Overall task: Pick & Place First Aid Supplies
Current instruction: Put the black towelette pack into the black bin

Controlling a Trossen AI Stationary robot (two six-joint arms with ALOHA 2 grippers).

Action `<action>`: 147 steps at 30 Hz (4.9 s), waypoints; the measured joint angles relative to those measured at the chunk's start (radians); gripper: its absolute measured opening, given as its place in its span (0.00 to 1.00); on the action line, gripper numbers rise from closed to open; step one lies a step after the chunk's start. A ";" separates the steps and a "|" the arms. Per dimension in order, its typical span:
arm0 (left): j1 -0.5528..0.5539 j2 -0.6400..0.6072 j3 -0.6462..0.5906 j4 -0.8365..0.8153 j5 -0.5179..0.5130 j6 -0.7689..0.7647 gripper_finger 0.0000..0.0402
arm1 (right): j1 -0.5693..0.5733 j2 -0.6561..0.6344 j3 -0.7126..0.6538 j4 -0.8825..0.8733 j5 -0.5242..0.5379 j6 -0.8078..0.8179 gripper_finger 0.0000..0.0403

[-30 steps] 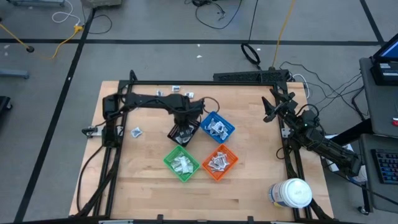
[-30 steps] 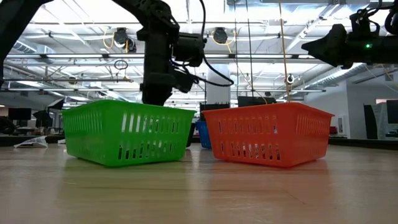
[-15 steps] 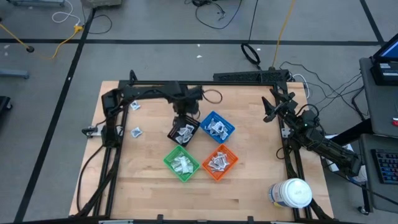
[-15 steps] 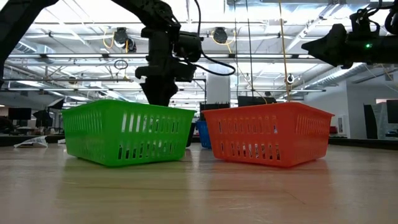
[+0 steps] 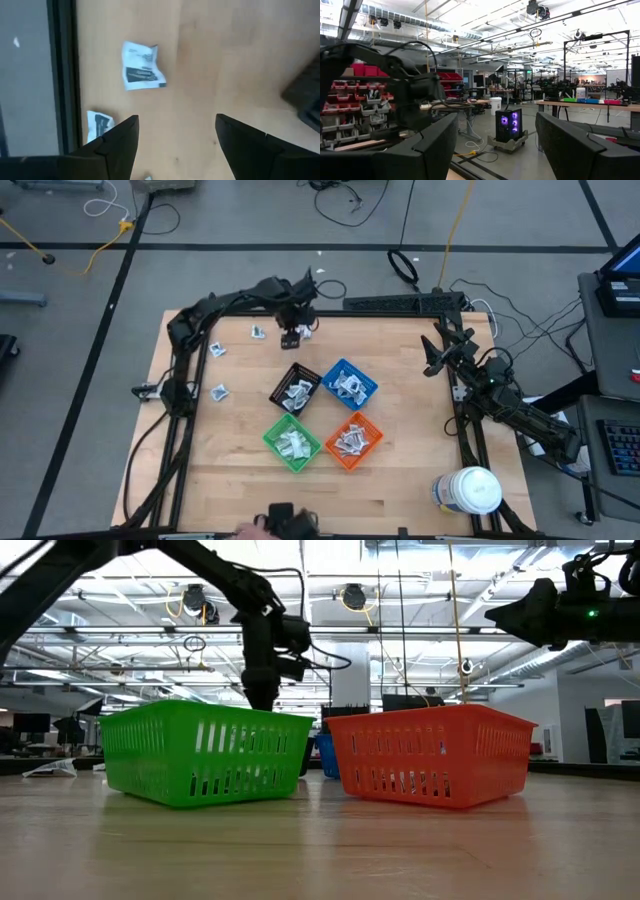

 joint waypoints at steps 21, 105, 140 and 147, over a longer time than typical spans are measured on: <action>0.056 0.233 0.125 0.014 0.050 -0.004 0.67 | 0.000 0.000 0.000 0.000 0.000 0.000 0.65; -0.385 0.001 -0.184 0.024 0.027 -0.870 0.16 | 0.000 0.000 0.000 0.000 0.000 0.000 0.65; 0.164 -0.085 -0.036 -0.027 -0.030 -0.465 0.86 | 0.000 0.000 0.000 0.001 0.000 0.000 0.65; 0.261 -0.085 -0.036 -0.045 -0.029 -0.572 0.83 | 0.000 0.000 0.000 0.000 0.000 0.000 0.65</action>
